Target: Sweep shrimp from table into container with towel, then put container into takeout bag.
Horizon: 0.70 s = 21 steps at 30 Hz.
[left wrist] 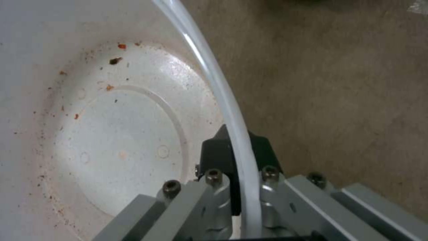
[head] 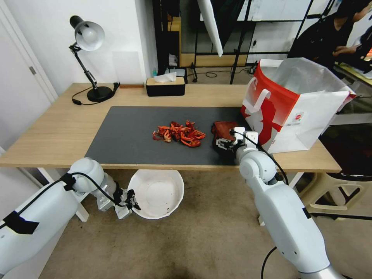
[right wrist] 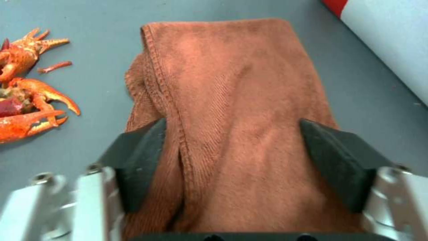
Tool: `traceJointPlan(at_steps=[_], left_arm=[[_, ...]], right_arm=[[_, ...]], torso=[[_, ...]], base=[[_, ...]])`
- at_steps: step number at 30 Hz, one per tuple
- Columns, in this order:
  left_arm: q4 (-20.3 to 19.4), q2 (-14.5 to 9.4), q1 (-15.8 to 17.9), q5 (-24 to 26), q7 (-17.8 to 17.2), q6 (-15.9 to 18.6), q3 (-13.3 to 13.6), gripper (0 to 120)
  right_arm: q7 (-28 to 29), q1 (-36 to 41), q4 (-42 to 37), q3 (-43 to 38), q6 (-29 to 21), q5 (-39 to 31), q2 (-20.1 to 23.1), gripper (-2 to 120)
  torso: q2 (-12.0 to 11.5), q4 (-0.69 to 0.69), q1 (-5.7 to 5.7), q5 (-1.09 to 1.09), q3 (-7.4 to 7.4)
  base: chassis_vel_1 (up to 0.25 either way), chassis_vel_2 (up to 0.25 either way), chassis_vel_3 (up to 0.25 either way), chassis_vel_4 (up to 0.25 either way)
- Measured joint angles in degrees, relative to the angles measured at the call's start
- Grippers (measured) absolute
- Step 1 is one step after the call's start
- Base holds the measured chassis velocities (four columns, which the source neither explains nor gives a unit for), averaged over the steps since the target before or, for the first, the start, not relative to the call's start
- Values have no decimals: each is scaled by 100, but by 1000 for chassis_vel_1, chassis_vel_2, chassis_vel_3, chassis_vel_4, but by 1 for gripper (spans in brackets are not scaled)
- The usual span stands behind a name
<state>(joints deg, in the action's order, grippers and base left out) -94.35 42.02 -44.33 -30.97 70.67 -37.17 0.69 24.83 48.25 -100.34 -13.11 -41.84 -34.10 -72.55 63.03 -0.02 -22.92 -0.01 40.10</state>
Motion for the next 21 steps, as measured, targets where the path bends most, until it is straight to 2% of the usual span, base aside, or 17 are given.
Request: traceJointPlan(at_steps=[3,4,7,9,11,12,15,21], left_arm=[[18,15,50,13,-38,0,39,0],[18,15,50,13,-38,0,39,0],[41,12,14,19,-116,-21,44,0],[46,9,2,19,-126,-31,41,0],[57,-1,-13,20,-144,-49,31,0],[57,-1,-13,20,-144,-49,31,0],[60,-7,-17,20,-153,-67,20,0],[40,8,-12,20,-159,-69,28,0]], right_arm=[[20,10,-7,-4,1,-16,-4,58],[20,10,-7,-4,1,-16,-4,58],[35,21,-10,-14,2,-46,-4,44],[35,26,-11,-22,2,-50,-5,41],[35,41,-18,-28,3,-55,-8,30],[35,41,-18,-28,3,-55,-8,30],[35,83,-28,-54,6,-64,-16,16],[7,156,-95,-126,33,-129,-19,8]], torso=[[0,0,0,0,0],[0,0,0,0,0],[0,2,0,0,0],[0,2,0,0,0],[0,2,0,1,0],[0,2,0,1,0],[0,4,0,1,0],[0,3,0,1,1]], base=[[0,0,0,0],[0,0,0,0],[0,0,0,0],[0,0,0,0],[0,0,0,0],[0,0,0,0],[0,0,0,0],[0,0,0,0]])
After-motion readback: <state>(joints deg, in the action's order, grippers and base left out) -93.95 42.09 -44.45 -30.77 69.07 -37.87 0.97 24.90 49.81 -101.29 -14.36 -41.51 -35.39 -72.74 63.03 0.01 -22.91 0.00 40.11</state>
